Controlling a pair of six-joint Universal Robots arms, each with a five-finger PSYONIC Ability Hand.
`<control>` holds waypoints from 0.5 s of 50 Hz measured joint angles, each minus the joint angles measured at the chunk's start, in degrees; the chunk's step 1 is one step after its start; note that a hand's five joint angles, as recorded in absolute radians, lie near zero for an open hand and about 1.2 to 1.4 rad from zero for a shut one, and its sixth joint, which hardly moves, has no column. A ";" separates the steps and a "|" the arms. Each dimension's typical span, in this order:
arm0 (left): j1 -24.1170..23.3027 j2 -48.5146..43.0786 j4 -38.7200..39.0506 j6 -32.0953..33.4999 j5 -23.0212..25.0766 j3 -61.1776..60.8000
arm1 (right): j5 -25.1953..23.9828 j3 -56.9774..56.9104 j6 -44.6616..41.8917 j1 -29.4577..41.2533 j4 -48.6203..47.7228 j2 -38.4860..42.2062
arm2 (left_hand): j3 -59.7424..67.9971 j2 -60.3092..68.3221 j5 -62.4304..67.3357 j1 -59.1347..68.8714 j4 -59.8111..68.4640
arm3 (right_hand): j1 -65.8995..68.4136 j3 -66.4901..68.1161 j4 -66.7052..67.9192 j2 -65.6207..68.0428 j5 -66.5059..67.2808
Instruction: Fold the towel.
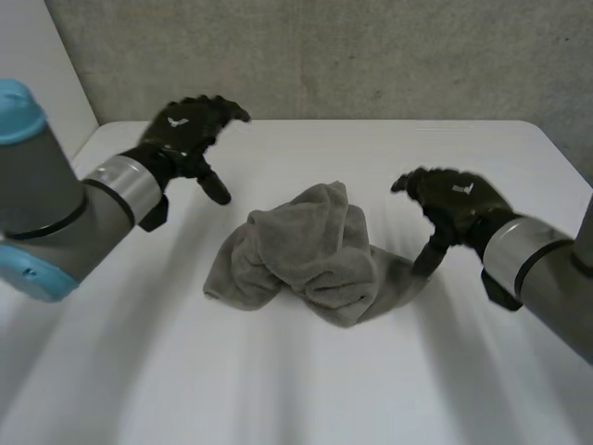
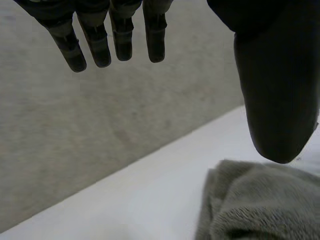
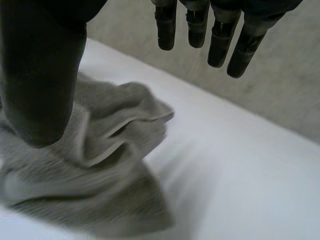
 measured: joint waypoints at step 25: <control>-1.31 -19.08 0.16 5.71 7.59 4.98 | 0.18 1.75 11.99 4.80 -11.34 16.23 | 0.00 19.21 19.66 18.53 0.00 | 0.00 0.00 0.00 0.00 0.00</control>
